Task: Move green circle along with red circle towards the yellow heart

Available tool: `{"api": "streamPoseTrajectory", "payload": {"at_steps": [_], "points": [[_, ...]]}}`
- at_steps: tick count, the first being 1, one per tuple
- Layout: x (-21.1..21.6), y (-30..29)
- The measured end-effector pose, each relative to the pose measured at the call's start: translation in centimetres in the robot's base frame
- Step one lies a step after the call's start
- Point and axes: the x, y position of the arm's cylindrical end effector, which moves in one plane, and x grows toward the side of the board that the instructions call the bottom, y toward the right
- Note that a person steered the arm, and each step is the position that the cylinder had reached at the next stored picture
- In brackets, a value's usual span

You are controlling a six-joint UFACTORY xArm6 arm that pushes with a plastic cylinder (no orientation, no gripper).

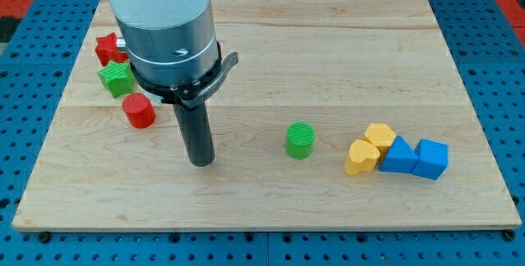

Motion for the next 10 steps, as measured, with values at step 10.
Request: {"api": "streamPoseTrajectory", "payload": {"at_steps": [10], "points": [[-8.2,3.1]]}}
